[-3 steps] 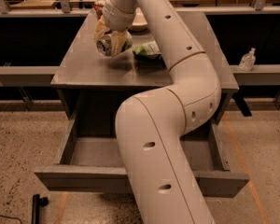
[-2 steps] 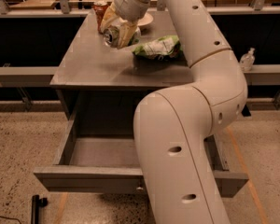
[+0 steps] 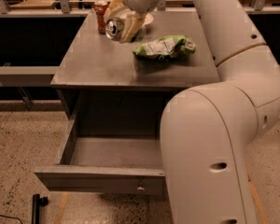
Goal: Place 7up can into top drawer
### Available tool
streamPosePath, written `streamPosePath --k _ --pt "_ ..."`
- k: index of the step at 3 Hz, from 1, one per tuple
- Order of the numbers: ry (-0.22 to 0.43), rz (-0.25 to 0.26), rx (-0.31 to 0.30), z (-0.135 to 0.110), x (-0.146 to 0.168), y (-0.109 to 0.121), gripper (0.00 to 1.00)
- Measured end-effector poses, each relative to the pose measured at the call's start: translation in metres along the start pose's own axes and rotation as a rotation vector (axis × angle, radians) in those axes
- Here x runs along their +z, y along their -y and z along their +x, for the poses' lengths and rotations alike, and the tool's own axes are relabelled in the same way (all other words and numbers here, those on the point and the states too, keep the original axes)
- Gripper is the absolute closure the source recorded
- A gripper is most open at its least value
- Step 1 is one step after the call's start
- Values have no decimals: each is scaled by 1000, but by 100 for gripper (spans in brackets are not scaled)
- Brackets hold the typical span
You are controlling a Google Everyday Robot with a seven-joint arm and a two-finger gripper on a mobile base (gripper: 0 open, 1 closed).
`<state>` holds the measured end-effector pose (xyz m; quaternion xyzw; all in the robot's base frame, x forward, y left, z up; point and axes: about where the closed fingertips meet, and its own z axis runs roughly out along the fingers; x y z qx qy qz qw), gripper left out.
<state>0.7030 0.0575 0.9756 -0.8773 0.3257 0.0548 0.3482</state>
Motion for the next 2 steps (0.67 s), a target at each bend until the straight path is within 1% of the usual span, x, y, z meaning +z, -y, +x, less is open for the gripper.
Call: streamPosePath --k 1,2 --pt "30 32 54 -14 -9 -3 100" --pt "50 122 157 -42 -39 -8 100"
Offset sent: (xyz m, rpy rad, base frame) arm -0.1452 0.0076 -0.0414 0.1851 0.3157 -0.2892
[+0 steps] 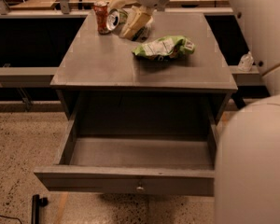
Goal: Place 7up can into top drawer
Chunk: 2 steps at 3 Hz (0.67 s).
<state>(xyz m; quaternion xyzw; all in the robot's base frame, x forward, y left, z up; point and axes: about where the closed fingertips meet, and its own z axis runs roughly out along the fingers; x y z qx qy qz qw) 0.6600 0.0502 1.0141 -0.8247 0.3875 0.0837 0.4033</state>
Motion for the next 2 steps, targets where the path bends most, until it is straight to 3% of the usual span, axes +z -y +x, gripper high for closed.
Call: streamPosePath --k 1,2 --pt "36 126 142 -32 -35 -14 100" --pt "82 155 267 -46 -32 -48 100"
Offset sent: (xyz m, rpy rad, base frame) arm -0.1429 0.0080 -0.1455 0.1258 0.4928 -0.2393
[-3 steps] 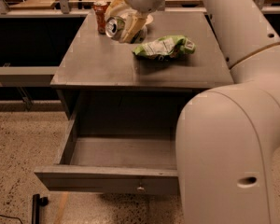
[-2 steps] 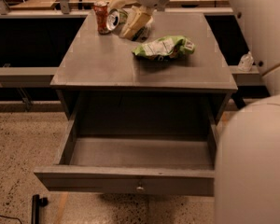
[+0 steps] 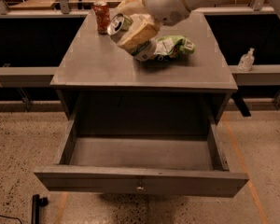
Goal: Place 7up can into top drawer
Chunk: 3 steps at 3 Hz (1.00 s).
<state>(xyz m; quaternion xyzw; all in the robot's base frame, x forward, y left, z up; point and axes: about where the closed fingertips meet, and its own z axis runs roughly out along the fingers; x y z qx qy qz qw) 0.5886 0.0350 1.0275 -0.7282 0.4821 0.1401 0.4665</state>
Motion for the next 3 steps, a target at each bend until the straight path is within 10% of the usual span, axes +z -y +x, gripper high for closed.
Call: streamPosePath --k 3 --pt "-74 -330 350 77 81 -209 100"
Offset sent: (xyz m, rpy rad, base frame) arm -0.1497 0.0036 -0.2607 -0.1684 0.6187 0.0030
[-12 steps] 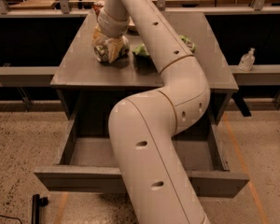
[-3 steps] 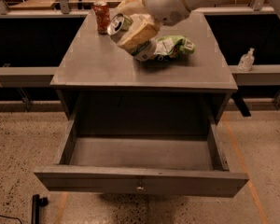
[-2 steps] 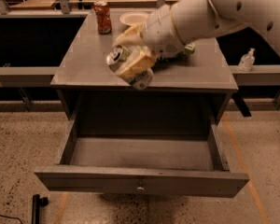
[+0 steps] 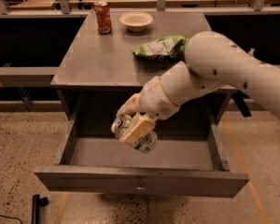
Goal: Place 7up can into top drawer
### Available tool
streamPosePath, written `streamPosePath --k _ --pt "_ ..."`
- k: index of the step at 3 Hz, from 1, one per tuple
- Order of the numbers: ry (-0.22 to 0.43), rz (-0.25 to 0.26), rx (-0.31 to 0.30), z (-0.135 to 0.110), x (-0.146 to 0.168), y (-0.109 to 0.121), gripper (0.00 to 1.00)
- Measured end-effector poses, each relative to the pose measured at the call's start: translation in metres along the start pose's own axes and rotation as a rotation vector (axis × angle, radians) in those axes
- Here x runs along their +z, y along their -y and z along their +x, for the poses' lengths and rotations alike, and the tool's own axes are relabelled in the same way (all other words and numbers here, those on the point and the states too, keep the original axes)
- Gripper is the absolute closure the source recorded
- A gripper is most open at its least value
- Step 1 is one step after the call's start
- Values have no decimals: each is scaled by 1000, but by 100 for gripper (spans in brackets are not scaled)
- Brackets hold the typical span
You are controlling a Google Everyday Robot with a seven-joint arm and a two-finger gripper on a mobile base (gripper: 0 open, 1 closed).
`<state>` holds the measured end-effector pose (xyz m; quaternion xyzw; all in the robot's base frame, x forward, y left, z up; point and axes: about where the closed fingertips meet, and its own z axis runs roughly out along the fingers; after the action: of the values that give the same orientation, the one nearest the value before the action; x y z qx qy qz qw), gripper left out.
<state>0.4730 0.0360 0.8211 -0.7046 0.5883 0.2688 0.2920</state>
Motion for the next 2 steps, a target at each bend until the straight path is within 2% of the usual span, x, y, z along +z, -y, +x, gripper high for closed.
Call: streamPosePath --k 1,2 --pt "-98 -42 36 43 37 -21 100" --pt "-212 -42 -41 75 48 -7 100"
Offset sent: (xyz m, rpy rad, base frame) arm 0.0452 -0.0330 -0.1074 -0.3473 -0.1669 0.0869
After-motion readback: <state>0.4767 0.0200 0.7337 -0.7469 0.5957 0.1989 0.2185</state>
